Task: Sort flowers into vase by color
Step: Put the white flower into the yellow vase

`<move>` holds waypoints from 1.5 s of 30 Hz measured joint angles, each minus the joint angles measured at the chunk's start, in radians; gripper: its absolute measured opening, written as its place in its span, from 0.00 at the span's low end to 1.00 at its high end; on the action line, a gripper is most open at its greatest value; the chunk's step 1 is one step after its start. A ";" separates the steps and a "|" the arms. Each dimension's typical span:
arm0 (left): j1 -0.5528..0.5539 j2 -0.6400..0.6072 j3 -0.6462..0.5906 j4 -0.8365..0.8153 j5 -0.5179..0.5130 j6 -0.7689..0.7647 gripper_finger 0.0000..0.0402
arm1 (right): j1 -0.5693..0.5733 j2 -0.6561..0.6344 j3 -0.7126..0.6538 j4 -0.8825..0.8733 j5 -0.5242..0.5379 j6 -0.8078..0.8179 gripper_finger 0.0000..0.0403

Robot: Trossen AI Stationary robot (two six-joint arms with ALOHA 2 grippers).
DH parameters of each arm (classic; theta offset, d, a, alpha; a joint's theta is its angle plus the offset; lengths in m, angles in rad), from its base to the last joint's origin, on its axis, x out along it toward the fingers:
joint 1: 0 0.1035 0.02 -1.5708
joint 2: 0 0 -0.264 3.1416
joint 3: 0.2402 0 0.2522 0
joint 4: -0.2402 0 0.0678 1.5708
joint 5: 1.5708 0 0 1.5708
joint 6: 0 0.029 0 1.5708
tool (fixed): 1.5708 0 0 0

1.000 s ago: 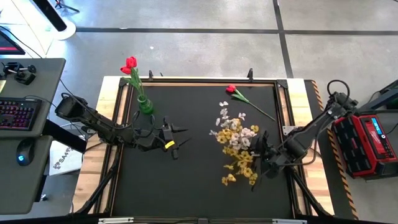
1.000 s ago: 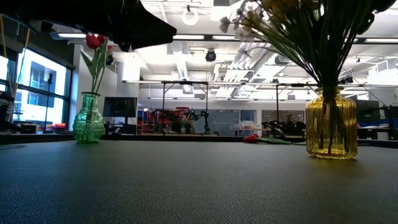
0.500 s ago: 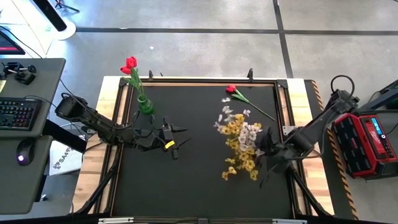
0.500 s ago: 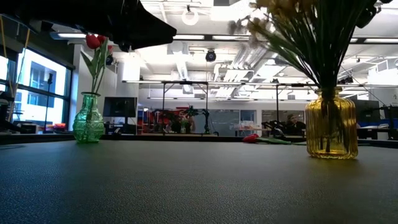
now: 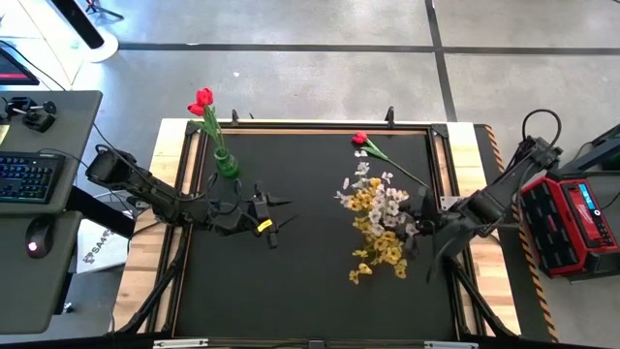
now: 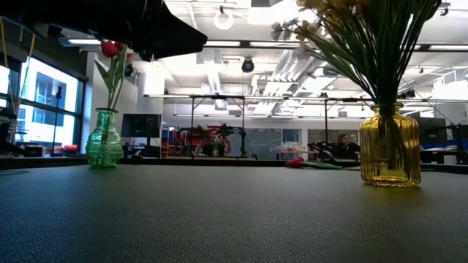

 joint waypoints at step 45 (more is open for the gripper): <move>0.014 0.226 0.382 -0.147 0.111 0.104 0.36 | -0.008 0.135 0.132 -0.087 0.071 -0.060 0.27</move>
